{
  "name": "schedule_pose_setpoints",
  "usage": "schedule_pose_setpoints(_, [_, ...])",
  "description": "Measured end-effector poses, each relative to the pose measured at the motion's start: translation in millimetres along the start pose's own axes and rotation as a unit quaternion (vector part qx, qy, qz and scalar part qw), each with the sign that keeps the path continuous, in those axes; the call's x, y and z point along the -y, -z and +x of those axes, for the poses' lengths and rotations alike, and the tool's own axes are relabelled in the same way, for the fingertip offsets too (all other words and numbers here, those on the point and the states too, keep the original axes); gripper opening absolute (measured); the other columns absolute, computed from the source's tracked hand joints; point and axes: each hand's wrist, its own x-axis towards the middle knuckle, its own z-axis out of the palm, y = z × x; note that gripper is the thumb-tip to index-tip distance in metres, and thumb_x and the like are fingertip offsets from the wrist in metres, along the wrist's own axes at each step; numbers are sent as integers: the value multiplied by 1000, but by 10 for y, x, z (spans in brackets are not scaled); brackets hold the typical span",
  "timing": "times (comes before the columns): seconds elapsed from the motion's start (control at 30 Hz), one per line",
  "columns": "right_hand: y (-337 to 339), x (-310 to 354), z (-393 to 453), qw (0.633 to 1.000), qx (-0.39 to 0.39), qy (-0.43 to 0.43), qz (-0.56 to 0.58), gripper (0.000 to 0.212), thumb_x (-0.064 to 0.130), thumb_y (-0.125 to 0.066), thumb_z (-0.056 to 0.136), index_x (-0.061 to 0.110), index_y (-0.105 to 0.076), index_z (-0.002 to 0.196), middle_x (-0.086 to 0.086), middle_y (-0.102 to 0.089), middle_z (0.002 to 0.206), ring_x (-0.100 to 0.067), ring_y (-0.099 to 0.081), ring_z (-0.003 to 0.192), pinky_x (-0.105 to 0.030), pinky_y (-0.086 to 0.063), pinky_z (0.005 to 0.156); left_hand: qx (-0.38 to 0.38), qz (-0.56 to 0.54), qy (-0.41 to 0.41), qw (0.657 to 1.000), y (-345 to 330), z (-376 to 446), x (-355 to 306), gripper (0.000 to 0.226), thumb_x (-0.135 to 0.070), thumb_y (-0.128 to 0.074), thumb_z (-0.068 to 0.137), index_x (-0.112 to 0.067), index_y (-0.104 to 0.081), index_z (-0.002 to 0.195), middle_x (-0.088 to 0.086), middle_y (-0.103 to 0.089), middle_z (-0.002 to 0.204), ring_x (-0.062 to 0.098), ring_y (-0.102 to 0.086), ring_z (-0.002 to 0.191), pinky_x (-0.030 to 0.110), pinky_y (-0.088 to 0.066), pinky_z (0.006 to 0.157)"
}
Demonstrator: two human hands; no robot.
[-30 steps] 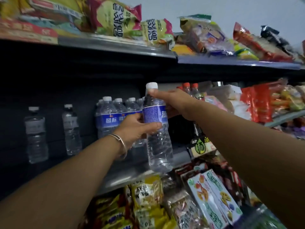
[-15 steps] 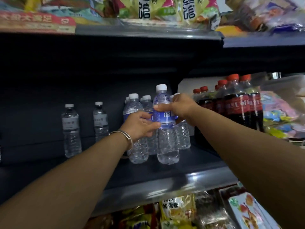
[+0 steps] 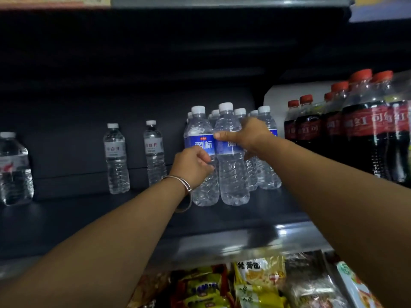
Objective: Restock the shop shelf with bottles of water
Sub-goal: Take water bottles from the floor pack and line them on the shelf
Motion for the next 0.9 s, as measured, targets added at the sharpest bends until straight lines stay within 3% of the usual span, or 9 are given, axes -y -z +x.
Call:
schedule_pose_setpoints(0.07, [26, -28, -54, 997, 61, -36, 3, 78, 40, -86, 60, 5, -51, 120, -13, -59, 113, -31, -62, 93, -43, -59, 61, -4, -1, -3, 1000, -2, -10, 4, 25, -2, -70, 77, -21, -55, 68, -3, -60, 66, 13, -58, 65, 16, -43, 59])
schedule_pose_setpoints(0.17, [36, -103, -129, 988, 139, -69, -1, 69, 19, -85, 65, 7, -46, 120, -15, -57, 115, -34, -58, 98, -52, -57, 72, -6, -4, -9, 1000, -4, -27, 12, 25, -1, -69, 77, -21, -55, 68, -3, -60, 66, 9, -57, 62, 11, -42, 54])
schedule_pose_setpoints(0.23, [17, -116, -150, 990, 128, -61, -4, 64, 17, -85, 65, 6, -47, 115, -15, -58, 111, -34, -59, 98, -53, -57, 73, -5, -7, -12, 1000, -9, -40, 20, 25, 0, -68, 77, -20, -56, 70, -4, -59, 66, 5, -55, 59, 7, -40, 49])
schedule_pose_setpoints(0.33, [-50, -98, -170, 995, 80, -59, -33, 68, 24, -88, 60, 4, -49, 111, -14, -57, 110, -35, -61, 92, -51, -58, 67, -11, -10, -16, 1000, -23, -28, 39, 24, -1, -68, 77, -21, -56, 71, -3, -60, 68, 7, -55, 61, 11, -38, 51])
schedule_pose_setpoints(0.5, [-143, -137, -150, 994, 39, -42, -97, 83, 36, -87, 57, 6, -41, 119, -8, -47, 103, -33, -61, 82, -45, -58, 63, -10, -15, -20, 1000, -33, -18, 69, 24, 1, -66, 77, -20, -56, 73, -4, -59, 66, 3, -52, 56, 4, -38, 43])
schedule_pose_setpoints(0.63, [-186, -187, -128, 992, 13, -22, -123, 87, 42, -86, 55, 8, -39, 120, -4, -43, 97, -34, -63, 87, -45, -58, 68, -6, -12, -24, 1000, -31, -34, 77, 21, 2, -64, 78, -17, -57, 78, -5, -58, 66, 3, -52, 56, 3, -37, 42])
schedule_pose_setpoints(0.8, [-233, -250, -107, 991, 1, -8, -135, 93, 45, -84, 57, 7, -37, 127, -11, -52, 120, -33, -61, 101, -44, -53, 86, -6, -6, -26, 1000, -53, -63, 76, 20, 2, -63, 79, -15, -56, 86, -6, -55, 68, 5, -51, 59, 6, -40, 47])
schedule_pose_setpoints(0.9, [-233, -273, -181, 987, 9, -10, -160, 98, 46, -81, 62, 3, -31, 134, -13, -53, 124, -30, -59, 107, -34, -49, 81, -6, 3, -26, 1000, -80, -120, 56, 23, 1, -66, 78, -14, -57, 92, -3, -56, 77, 13, -54, 73, 13, -42, 56])
